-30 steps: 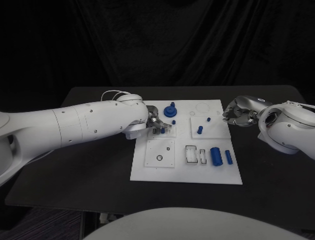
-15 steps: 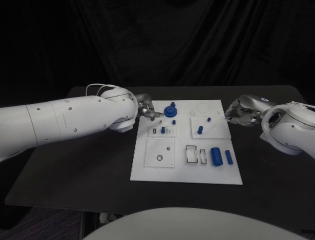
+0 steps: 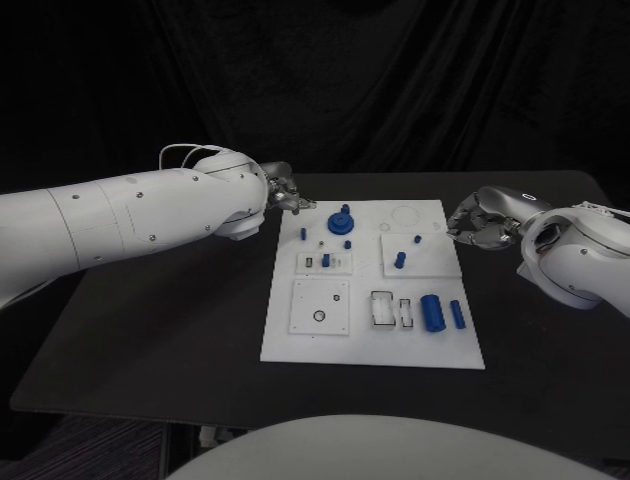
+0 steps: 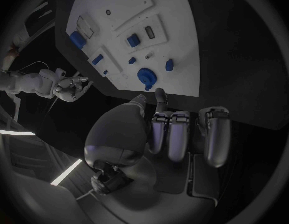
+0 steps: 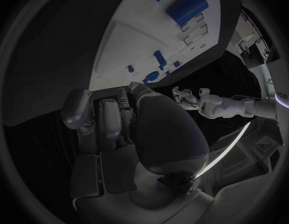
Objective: Assemble the parts on the task board
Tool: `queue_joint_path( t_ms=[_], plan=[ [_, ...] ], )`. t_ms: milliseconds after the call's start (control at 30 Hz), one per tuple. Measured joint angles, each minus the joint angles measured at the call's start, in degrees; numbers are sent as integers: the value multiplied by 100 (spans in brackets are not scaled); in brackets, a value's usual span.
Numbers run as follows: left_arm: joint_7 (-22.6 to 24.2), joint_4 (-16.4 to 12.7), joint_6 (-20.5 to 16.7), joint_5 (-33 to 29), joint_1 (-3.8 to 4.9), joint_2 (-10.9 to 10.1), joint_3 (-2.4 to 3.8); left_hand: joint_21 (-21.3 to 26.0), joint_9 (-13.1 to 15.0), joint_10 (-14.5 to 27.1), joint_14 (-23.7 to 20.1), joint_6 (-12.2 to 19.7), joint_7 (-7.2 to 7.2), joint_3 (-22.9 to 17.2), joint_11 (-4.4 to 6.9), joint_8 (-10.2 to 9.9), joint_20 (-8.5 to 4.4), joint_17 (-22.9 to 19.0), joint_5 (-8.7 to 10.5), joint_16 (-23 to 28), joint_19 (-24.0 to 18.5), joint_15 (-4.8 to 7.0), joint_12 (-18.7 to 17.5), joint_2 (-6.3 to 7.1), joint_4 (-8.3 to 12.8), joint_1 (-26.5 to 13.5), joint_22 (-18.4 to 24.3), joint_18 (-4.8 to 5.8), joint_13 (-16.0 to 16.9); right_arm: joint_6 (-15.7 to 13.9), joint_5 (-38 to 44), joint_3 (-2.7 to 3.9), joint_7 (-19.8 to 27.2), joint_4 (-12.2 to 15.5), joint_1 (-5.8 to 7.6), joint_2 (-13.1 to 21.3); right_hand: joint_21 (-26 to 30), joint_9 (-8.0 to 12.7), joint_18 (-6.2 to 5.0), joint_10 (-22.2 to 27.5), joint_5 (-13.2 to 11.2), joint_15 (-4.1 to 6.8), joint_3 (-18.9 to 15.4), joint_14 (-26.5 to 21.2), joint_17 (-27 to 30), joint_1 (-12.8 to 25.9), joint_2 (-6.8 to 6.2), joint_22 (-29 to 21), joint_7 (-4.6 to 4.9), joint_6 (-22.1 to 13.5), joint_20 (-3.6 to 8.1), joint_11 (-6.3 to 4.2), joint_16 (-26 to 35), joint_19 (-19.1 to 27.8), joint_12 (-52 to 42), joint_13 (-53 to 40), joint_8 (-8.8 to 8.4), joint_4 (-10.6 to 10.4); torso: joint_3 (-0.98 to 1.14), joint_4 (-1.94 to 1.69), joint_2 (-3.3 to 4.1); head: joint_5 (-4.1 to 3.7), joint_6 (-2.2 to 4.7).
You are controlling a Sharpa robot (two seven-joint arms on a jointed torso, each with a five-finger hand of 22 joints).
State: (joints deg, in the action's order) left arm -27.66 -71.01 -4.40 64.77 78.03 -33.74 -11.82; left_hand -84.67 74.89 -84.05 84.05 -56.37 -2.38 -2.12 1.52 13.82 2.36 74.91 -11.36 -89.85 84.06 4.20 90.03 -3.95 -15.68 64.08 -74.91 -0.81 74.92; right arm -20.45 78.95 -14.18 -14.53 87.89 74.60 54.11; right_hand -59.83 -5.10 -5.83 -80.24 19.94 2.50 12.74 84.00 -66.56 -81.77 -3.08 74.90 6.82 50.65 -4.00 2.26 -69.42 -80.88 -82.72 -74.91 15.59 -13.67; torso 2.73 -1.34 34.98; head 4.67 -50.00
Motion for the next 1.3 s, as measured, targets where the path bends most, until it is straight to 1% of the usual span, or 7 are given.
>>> queue_joint_path(
  t_ms=[200, 300, 433, 767, 967, 1167, 1300],
  plan=[
    [-96, 488, 375, 15, -3, 289, -24, 0, 1, 0, 0, 49, -8, 5, 0, 0, 0, 0, 36, 0, 0, 0, 0, 0, -4, 45, 0, 0, 0, -9, -7, 0, 6, 6, 0, -7, 0, 0, 0, 0, 0, 0, 0, 0, 0, 0, 0, 0, 0, 0, 0, 0, 0, 0, 0, 0, 0, 0, 5, 10, 4, -10, 0],
    [-128, 634, 517, 19, -17, 383, -25, 0, 1, 0, 0, 70, -29, 36, 0, 0, 0, 0, 87, 0, 0, 0, 0, 0, -5, 45, 0, 0, 0, -10, -9, 0, 6, 9, 0, -15, 0, 0, 0, 0, 0, 0, 0, 0, 0, 0, 0, 0, 0, 0, 0, 0, 0, 0, 0, 0, 0, 0, 4, 15, 9, -14, 0],
    [-165, 811, 689, 23, -65, 489, -32, 40, 1, 0, 0, 100, -17, 52, 0, 0, 0, 0, 123, 0, 0, 0, 0, -23, -21, 68, 0, 0, 0, -10, -11, 0, 7, 19, 0, -20, 0, 0, 0, 0, 0, 0, 0, 0, 0, 0, 0, 5, 0, 0, 0, 0, 0, 0, 0, 0, 0, 0, 0, 20, 11, -37, 0],
    [-196, 1026, 940, 28, -154, 608, -32, 67, -18, 1, 0, 122, -40, 139, 0, -63, 0, 0, 222, 0, 0, 0, 0, -23, -76, 68, 0, 0, 0, -9, -15, 0, 7, 42, 0, -15, 0, -1, 0, 0, 25, 0, 0, 0, 6, 0, 0, 4, 0, 0, 0, 0, 0, 0, 0, 0, 0, 0, -5, 12, 4, -53, 0],
    [-198, 1089, 1022, 30, -198, 656, -33, 90, -38, 1, 0, 130, -48, 163, -1, -67, 1, 0, 222, 0, 0, -1, 0, -23, -100, 68, 0, 0, 0, -9, -16, 0, 5, 50, 0, -15, 0, -1, 0, 0, 25, 0, 0, 0, 6, 0, 0, 3, 0, 0, 0, 0, 0, 0, 0, 0, 0, 0, -7, 12, 4, -39, 0],
    [-190, 1146, 1059, 31, -231, 694, -33, 107, -76, 11, 0, 142, -60, 179, -32, -119, 1, 0, 222, 0, 0, -1, 0, -63, -84, 27, 0, 0, 0, -8, -17, 0, 4, 56, 0, -18, 0, -1, 0, 0, 25, 0, 0, 0, 6, 0, 0, 3, 0, 0, 0, 0, 0, 0, 0, 0, 0, 0, -5, 11, 5, -46, 0],
    [-181, 1180, 1066, 32, -249, 709, -33, 127, -151, 2, -9, 155, -73, 222, -40, -226, 1, 0, 222, 0, 0, -34, 0, -63, -86, 27, 0, 0, 0, -6, -18, 0, 2, 56, 0, -16, 0, -1, 0, 0, 25, 0, 0, 0, 6, -1, 0, 3, 0, 0, 0, 0, 0, 0, 0, 0, 0, 0, -4, 7, 4, -54, 0]
  ],
)
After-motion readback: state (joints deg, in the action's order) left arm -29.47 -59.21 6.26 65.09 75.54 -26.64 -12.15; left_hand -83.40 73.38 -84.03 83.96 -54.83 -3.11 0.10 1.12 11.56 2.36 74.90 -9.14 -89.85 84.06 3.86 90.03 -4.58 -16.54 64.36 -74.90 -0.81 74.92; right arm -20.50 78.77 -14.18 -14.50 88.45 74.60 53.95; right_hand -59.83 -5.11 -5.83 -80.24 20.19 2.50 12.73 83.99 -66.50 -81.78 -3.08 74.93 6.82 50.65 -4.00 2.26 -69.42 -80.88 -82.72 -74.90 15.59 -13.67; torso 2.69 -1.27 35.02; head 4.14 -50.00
